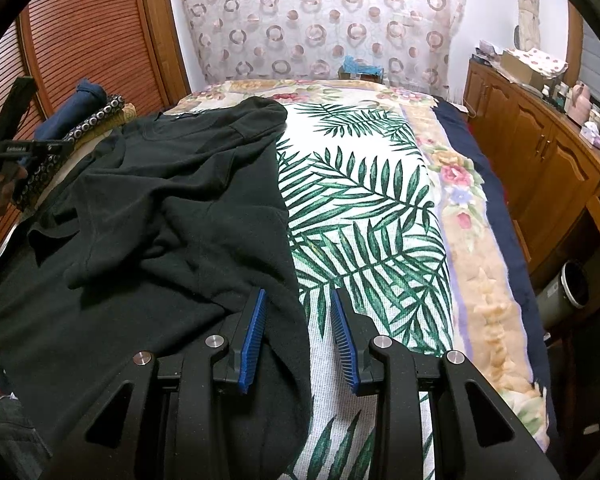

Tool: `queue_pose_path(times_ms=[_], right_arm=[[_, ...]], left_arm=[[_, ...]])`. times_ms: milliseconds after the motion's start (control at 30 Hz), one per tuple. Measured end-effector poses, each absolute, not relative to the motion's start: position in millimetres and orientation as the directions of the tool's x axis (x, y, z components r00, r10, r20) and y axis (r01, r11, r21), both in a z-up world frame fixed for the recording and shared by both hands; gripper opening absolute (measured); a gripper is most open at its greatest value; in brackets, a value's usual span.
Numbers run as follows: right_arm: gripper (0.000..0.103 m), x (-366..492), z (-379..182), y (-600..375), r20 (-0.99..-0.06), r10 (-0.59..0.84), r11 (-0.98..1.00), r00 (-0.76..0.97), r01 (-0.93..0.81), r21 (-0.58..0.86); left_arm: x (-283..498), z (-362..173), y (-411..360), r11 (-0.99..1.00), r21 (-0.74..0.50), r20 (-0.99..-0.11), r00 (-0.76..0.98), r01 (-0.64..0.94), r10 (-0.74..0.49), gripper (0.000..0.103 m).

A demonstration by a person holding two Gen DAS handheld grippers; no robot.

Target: Fold small clothes

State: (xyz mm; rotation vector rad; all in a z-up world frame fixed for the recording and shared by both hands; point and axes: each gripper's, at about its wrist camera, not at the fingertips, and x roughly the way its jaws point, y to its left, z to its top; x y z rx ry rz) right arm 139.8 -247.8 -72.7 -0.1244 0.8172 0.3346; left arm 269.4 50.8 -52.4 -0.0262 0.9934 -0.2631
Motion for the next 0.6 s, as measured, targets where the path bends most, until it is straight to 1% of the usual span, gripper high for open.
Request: queue_pose_path(times_ms=[33, 133, 167, 200, 267, 333, 433, 600], right_arm=[[0.035, 141.9, -68.5, -247.2, -0.727, 0.248, 0.939, 0.641, -0.343, 0.018], [0.035, 151.9, -51.4, -242.3, -0.703, 0.266, 0.933, 0.66, -0.358, 0.017], [0.035, 155.2, -47.0, -239.7, -0.697, 0.27, 0.931, 0.664, -0.364, 0.014], [0.035, 160.7, -41.2, -235.2, -0.69, 0.276, 0.928, 0.669, -0.374, 0.009], [0.035, 171.3, -34.6, -226.4, -0.68, 0.285, 0.92, 0.675, -0.392, -0.003], [0.035, 185.0, -32.3, -215.2, -0.678, 0.293, 0.911, 0.674, -0.411, -0.015], [0.035, 208.5, -39.0, -200.9, -0.689, 0.31, 0.9, 0.655, -0.435, -0.008], [0.035, 251.6, -54.2, -186.5, -0.723, 0.321, 0.893, 0.612, -0.449, 0.016]], left_arm=[[274.7, -52.6, 49.7, 0.969, -0.137, -0.829, 0.512, 0.203, -0.225, 0.079], [288.0, -54.1, 46.8, 0.973, -0.117, -0.838, 0.505, 0.199, -0.204, 0.078], [292.2, -55.5, 46.7, 0.973, -0.118, -0.84, 0.503, 0.2, -0.205, 0.073], [295.6, -56.7, 47.1, 0.974, -0.117, -0.842, 0.5, 0.196, -0.202, 0.071], [304.8, -62.7, 47.4, 0.977, -0.109, -0.853, 0.487, 0.184, -0.187, 0.064], [312.9, -69.3, 47.6, 0.982, -0.078, -0.866, 0.476, 0.173, -0.153, 0.059], [321.1, -81.5, 50.7, 0.988, -0.035, -0.884, 0.457, 0.149, -0.1, 0.057], [325.7, -94.2, 50.7, 0.989, 0.012, -0.899, 0.434, 0.147, -0.053, 0.057]])
